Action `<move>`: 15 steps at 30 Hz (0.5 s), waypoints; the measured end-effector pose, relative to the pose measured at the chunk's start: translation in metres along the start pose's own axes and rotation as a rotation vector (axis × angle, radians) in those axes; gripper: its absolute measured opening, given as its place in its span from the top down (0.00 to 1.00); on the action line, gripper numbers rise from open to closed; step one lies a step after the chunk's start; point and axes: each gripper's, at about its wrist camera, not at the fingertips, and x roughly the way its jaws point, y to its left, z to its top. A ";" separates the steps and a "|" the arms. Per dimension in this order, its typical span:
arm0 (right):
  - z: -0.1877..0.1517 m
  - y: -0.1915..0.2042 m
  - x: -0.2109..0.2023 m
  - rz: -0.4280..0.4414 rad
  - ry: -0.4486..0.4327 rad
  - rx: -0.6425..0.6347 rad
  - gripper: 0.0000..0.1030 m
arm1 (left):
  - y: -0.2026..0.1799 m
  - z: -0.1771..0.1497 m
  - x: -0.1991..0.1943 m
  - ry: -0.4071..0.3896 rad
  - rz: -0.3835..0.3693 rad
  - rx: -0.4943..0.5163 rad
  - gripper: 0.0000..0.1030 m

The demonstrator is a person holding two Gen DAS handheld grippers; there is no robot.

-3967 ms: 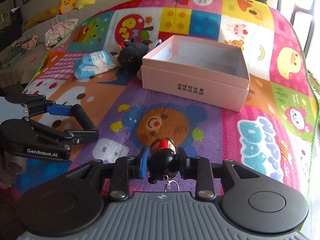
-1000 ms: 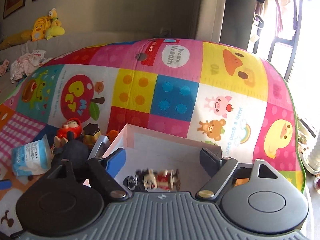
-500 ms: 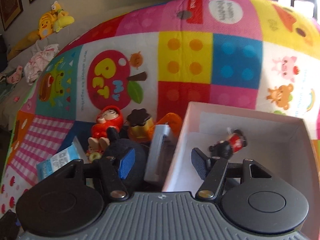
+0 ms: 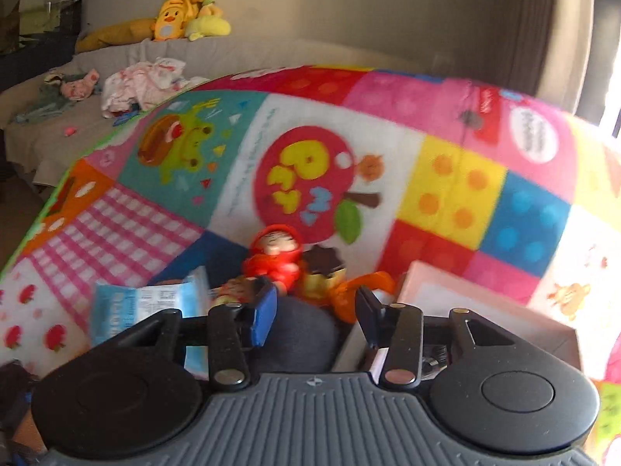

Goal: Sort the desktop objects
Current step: 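Grasp the black plush cat with the right tool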

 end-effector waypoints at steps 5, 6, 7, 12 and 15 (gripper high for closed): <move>-0.005 0.007 0.026 0.003 0.088 0.034 0.29 | 0.001 0.001 0.001 0.007 0.004 -0.004 0.00; -0.009 0.012 0.031 0.001 0.110 0.020 0.29 | 0.001 0.001 0.001 0.013 0.009 -0.005 0.00; -0.011 0.016 0.035 0.008 0.127 0.007 0.29 | 0.001 0.001 0.003 0.021 0.013 -0.008 0.00; -0.019 0.039 0.022 0.007 0.126 -0.088 0.45 | 0.003 0.001 0.004 0.035 0.010 -0.018 0.00; -0.022 0.035 -0.008 0.108 0.103 -0.046 0.46 | 0.004 0.001 0.005 0.039 0.006 -0.019 0.00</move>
